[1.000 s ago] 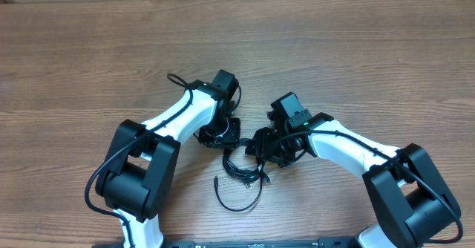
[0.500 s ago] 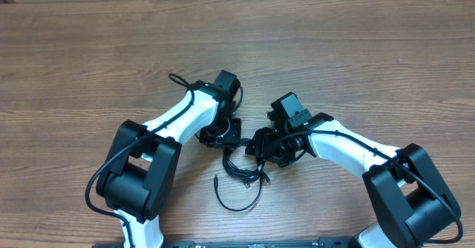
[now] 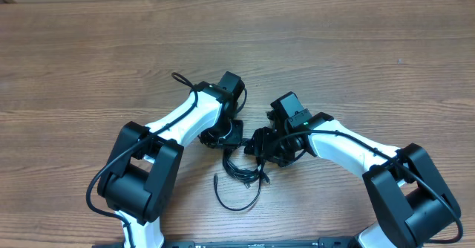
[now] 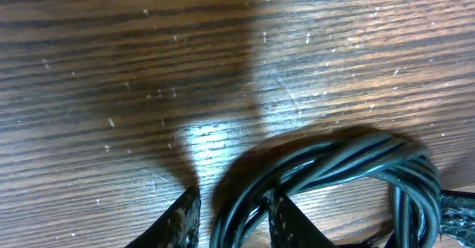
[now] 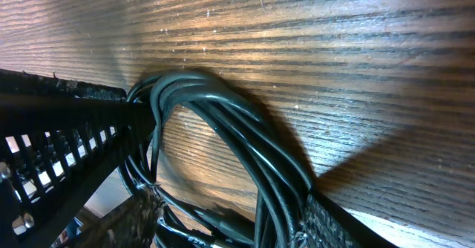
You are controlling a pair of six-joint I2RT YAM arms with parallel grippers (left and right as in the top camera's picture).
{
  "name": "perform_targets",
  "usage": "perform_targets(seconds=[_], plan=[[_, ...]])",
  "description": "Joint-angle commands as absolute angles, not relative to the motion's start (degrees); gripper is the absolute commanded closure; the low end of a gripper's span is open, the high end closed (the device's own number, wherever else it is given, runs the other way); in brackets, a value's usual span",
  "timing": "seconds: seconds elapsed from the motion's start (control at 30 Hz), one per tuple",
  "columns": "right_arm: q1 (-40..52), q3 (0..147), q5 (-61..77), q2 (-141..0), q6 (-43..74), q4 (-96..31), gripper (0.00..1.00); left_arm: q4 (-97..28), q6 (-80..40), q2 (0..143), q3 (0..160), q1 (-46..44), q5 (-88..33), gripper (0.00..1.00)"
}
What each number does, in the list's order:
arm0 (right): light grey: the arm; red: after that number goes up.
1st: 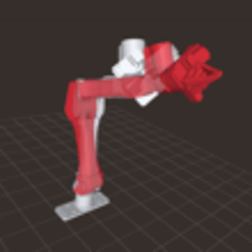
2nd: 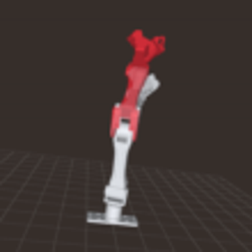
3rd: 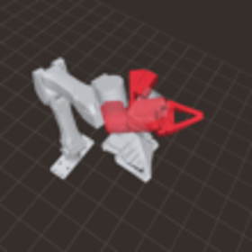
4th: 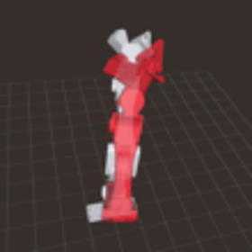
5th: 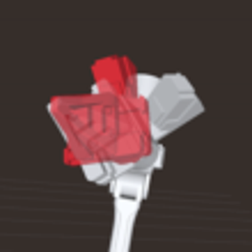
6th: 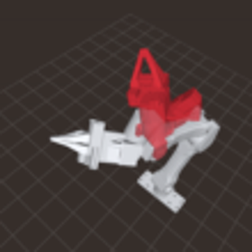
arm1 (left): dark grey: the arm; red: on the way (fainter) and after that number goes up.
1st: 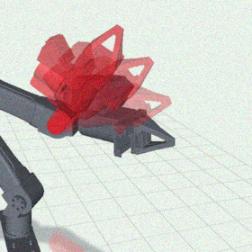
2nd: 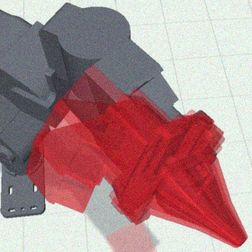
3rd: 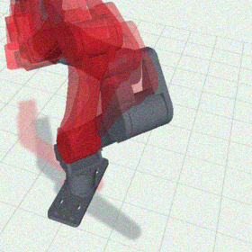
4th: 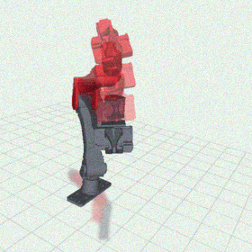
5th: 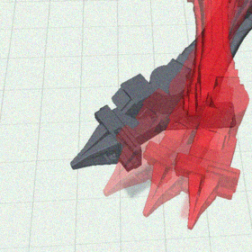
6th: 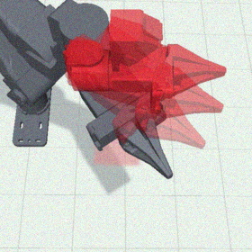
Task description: Untangle cables
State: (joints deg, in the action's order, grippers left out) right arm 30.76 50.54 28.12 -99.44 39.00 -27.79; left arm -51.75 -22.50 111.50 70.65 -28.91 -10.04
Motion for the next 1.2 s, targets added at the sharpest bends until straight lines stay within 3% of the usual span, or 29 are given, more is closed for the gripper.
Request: perform_targets(seconds=[0.0, 0.37, 0.77, 0.9, 1.03, 1.17], plan=[[31.1, 49.8, 26.3, -101.2, 39.2, -28.4, 0.38, -52.6, -23.4, 112.8, 69.2, -30.1, -8.7, 0.68], [31.1, 49.8, 26.3, -101.2, 39.2, -28.4, 0.32, -51.2, -23.4, 112.8, 67.2, -30.1, -8.4, 0.65], [31.1, 49.8, 26.3, -101.2, 39.2, -28.3, 0.09, -50.9, -23.4, 112.8, 66.8, -30.0, -8.4, 0.61], [31.1, 49.8, 26.6, -101.2, 39.2, -28.3, 0.00, -50.9, -23.3, 112.8, 66.8, -30.0, -8.4, 0.50], [31.1, 49.8, 26.7, -101.2, 39.2, -28.3, 0.02, -50.9, -23.3, 112.8, 66.8, -30.0, -8.4, 0.56], [31.1, 49.8, 26.7, -101.2, 39.2, -28.3, 0.20, -50.8, -23.4, 112.8, 66.8, -30.0, -8.6, 0.55]])
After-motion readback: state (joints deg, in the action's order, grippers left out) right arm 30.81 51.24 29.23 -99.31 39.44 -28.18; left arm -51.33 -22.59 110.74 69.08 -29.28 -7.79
